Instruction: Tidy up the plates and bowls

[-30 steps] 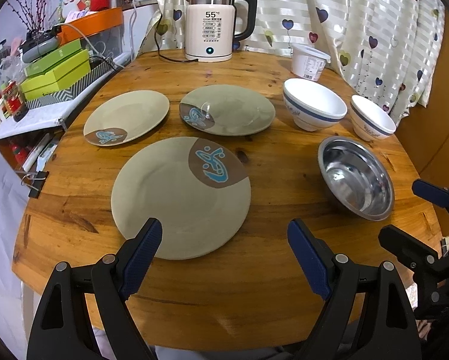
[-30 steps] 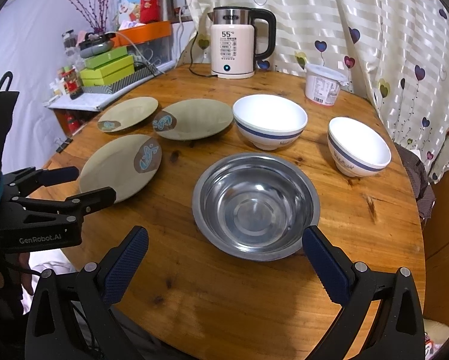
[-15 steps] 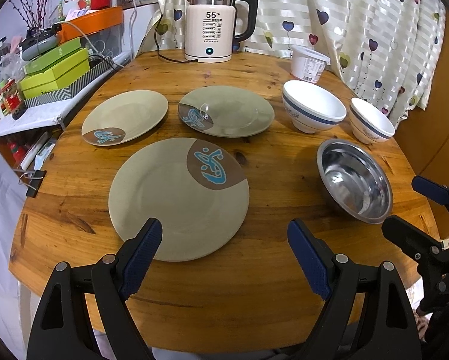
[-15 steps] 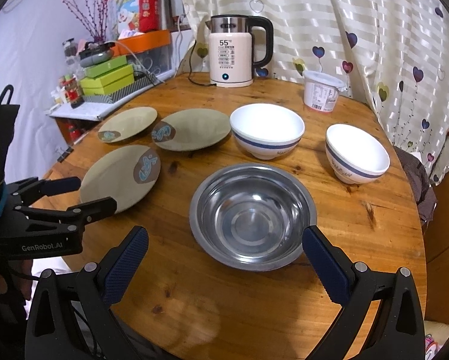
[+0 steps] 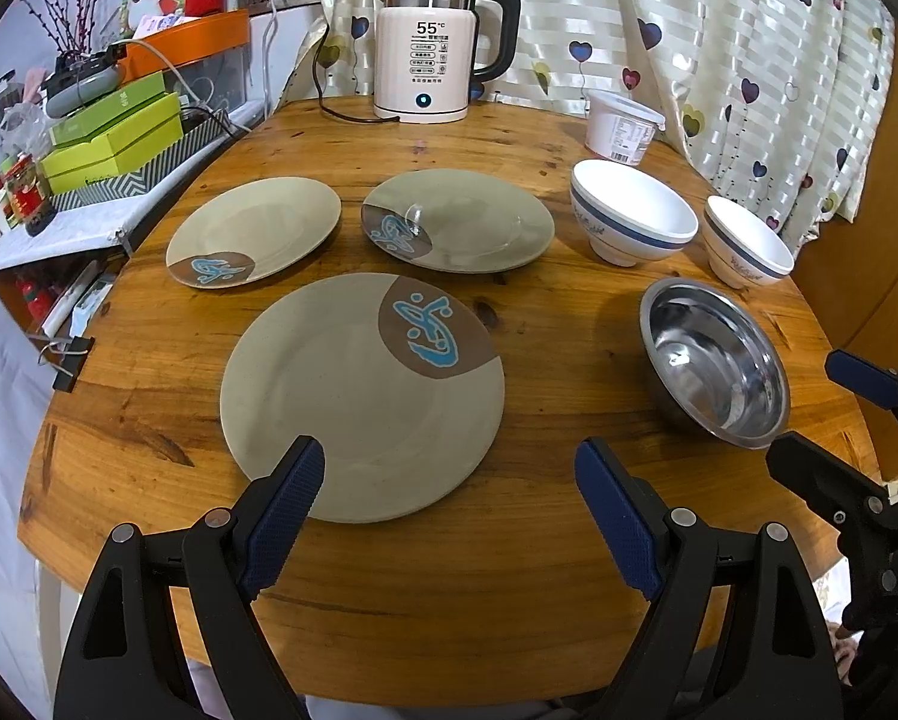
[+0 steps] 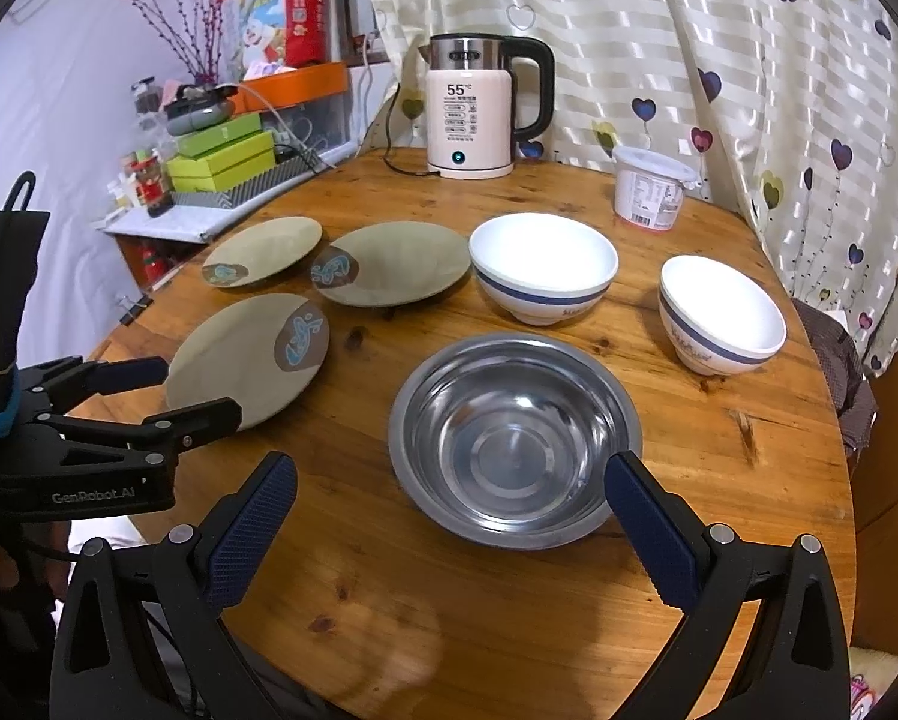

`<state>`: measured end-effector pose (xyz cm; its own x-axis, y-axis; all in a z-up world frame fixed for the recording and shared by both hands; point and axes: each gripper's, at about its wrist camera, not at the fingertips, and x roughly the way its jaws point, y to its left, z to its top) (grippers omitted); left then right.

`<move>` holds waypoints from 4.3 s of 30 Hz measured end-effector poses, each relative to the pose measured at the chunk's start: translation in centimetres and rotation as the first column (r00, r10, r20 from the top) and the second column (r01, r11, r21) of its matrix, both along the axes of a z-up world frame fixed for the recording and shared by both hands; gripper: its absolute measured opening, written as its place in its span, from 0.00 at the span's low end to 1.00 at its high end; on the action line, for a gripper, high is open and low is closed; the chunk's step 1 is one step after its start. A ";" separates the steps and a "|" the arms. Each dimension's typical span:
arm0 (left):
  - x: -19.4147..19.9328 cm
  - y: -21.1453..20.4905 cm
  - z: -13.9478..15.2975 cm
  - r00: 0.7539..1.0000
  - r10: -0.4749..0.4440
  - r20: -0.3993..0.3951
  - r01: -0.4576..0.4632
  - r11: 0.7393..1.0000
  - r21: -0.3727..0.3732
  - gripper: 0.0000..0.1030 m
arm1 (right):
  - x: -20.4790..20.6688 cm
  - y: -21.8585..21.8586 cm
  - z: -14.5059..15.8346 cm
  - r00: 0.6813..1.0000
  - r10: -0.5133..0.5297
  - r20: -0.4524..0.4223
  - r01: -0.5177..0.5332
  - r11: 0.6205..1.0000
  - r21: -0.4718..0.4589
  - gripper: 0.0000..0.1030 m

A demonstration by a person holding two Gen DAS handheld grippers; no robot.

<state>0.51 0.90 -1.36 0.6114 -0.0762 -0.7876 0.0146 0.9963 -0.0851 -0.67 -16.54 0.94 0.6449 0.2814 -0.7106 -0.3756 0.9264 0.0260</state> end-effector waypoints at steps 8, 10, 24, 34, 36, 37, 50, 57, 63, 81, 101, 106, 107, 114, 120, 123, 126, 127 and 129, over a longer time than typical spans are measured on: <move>0.0 0.2 0.0 1.000 0.004 -0.004 -0.004 1.000 -0.006 0.84 | 0.1 0.1 -0.1 1.000 0.001 -0.002 -0.001 1.000 0.002 1.00; 0.1 0.3 -0.1 1.000 0.006 -0.004 -0.006 1.000 -0.001 0.84 | 0.1 0.1 -0.1 1.000 0.007 -0.007 -0.007 1.000 0.003 1.00; 0.1 1.0 0.1 1.000 0.012 0.009 -0.012 1.000 -0.024 0.84 | 0.4 0.8 -0.1 0.999 0.024 -0.026 -0.024 1.000 0.006 1.00; 0.2 2.0 0.3 0.999 0.022 0.028 -0.021 0.999 -0.040 0.84 | 1.2 1.6 0.0 0.998 0.034 -0.046 -0.034 0.999 0.001 1.00; 0.3 2.3 0.3 0.999 0.029 0.032 -0.027 0.998 -0.049 0.84 | 1.2 1.8 0.1 0.998 0.037 -0.046 -0.037 0.999 -0.002 1.00; 0.4 2.4 0.3 0.999 0.031 0.034 -0.029 0.998 -0.053 0.84 | 1.3 2.0 0.2 0.998 0.039 -0.044 -0.039 0.999 -0.004 1.00; 1.4 6.4 0.4 0.992 0.115 0.053 -0.110 0.990 -0.089 0.84 | 3.3 4.8 0.1 0.996 0.081 -0.043 -0.083 0.996 -0.031 1.00; 2.2 8.9 0.4 0.984 0.166 0.062 -0.159 0.982 -0.101 0.84 | 4.6 6.2 0.5 0.992 0.111 -0.051 -0.112 0.994 -0.004 1.00; 3.2 10.9 0.4 0.976 0.207 0.070 -0.199 0.974 -0.111 0.84 | 6.5 7.9 0.5 0.989 0.132 -0.069 -0.132 0.991 0.009 0.97; 6.0 15.6 -1.2 0.962 0.272 0.031 -0.262 0.947 -0.187 0.84 | 11.0 13.2 1.5 0.973 0.219 -0.073 -0.218 0.976 0.027 0.96; 10.1 20.5 -2.4 0.936 0.351 0.026 -0.334 0.910 -0.246 0.61 | 19.6 20.0 -1.2 0.938 0.289 -0.190 -0.287 0.957 0.041 0.68; 10.9 20.8 -2.9 0.935 0.353 0.018 -0.338 0.907 -0.252 0.61 | 22.0 21.1 -2.3 0.933 0.291 -0.214 -0.288 0.957 0.042 0.64; 11.0 20.8 -3.0 0.935 0.354 0.017 -0.338 0.907 -0.252 0.59 | 22.5 21.3 -2.6 0.931 0.293 -0.219 -0.290 0.956 0.043 0.63; 11.8 21.1 -3.7 0.933 0.361 -0.001 -0.349 0.902 -0.253 0.50 | 24.3 22.2 -3.8 0.917 0.305 -0.257 -0.300 0.952 0.059 0.53; 12.2 21.2 -4.2 0.934 0.358 -0.012 -0.349 0.901 -0.258 0.39 | 25.0 23.2 -4.6 0.907 0.321 -0.272 -0.317 0.947 0.061 0.44; 12.3 21.2 -4.3 0.935 0.354 -0.015 -0.346 0.902 -0.260 0.37 | 25.2 23.5 -4.9 0.902 0.326 -0.285 -0.321 0.945 0.067 0.39; 12.4 21.2 -4.4 0.936 0.353 -0.017 -0.345 0.902 -0.261 0.35 | 25.4 23.9 -5.2 0.895 0.332 -0.297 -0.327 0.943 0.069 0.31; 12.4 21.1 -4.4 0.936 0.351 -0.017 -0.344 0.902 -0.261 0.32 | 25.5 23.9 -5.3 0.894 0.333 -0.299 -0.327 0.942 0.070 0.30; 12.5 21.0 -4.5 0.937 0.348 -0.018 -0.340 0.903 -0.262 0.29 | 25.6 24.0 -5.5 0.894 0.328 -0.304 -0.324 0.944 0.067 0.26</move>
